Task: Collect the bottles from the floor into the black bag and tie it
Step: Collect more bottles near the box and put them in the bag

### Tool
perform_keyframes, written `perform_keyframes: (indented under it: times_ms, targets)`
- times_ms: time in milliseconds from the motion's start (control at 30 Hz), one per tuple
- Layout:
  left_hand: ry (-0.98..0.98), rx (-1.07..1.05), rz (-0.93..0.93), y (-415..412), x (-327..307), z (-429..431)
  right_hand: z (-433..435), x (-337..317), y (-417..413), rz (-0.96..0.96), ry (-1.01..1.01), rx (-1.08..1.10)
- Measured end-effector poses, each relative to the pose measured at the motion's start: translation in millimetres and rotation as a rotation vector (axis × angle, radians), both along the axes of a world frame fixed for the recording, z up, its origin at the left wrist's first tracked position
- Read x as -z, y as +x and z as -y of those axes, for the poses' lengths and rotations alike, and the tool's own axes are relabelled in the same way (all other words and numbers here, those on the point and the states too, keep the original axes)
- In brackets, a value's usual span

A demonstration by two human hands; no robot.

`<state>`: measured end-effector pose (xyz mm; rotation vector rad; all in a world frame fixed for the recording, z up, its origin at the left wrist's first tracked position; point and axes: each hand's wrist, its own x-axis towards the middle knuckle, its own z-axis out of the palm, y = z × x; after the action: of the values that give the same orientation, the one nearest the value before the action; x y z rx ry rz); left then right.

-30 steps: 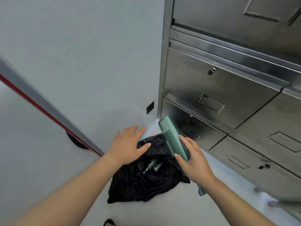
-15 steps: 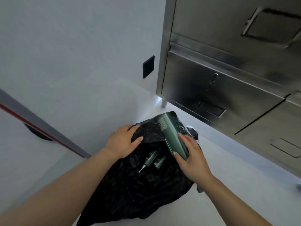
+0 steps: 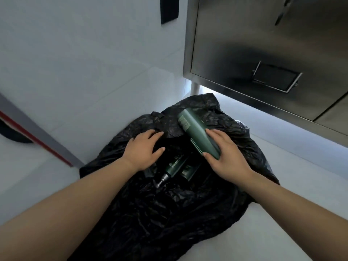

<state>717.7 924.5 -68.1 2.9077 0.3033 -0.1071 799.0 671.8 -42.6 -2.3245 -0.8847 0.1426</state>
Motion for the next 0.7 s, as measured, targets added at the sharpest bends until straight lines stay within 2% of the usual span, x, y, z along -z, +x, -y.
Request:
perform_keyframes:
  times_ms: [167,333,533,700]
  targets:
    - [0.018,-0.05,0.005,-12.7,8.0,-10.9,14.3,13.2,-19.0,-0.02,0.063,-0.015]
    - [0.027,-0.068,0.005,-13.2,4.9,-16.5,25.9,12.4,-8.4,0.029,0.037,0.017]
    - [0.02,0.006,-0.026,-11.1,8.7,5.4,33.0,12.0,2.4,0.039,0.0,0.085]
    - [-0.055,-0.01,-0.03,-0.6,5.2,18.3,29.8,11.1,-2.6,0.066,0.002,0.038]
